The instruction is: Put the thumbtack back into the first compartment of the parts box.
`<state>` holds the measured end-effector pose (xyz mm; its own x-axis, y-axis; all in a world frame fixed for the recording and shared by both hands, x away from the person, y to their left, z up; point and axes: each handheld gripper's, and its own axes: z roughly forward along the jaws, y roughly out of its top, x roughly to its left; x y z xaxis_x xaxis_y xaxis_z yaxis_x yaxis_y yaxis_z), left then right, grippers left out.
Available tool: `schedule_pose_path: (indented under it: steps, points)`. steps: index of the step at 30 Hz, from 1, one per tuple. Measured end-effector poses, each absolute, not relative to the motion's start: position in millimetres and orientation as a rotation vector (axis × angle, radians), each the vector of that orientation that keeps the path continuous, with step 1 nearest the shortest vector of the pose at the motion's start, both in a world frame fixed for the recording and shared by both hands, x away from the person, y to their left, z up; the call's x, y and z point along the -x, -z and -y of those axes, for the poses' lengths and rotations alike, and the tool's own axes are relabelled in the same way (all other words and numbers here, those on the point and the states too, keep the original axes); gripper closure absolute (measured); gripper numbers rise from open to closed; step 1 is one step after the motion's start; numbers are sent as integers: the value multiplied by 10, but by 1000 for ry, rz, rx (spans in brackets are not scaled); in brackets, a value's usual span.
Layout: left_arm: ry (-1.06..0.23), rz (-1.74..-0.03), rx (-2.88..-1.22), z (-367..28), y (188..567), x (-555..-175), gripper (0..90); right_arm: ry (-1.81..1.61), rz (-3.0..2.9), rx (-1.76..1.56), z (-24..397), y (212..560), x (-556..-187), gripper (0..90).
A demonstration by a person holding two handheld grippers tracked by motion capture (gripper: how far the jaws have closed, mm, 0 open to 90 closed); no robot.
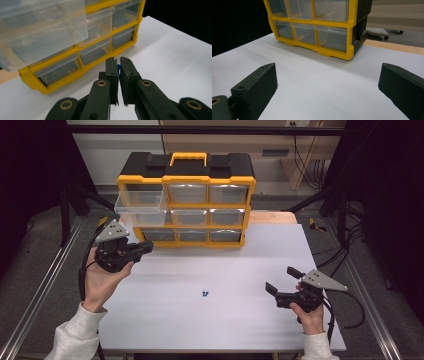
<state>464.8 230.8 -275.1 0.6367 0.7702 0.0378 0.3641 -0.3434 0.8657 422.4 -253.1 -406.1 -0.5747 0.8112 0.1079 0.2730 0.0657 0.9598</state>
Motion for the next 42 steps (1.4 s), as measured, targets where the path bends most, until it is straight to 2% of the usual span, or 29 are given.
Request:
schedule_pose_path:
  steps: [29,42]
  points:
    - [-677,-892,-1918,-2308,2090,-4812,849,-1529,-1886,-1079,2534,4062,-4225,26]
    - [-715,-908,-1908,-2295,1961,-4988,849,-1531,-1885,-1079,2534,4061,-4224,25]
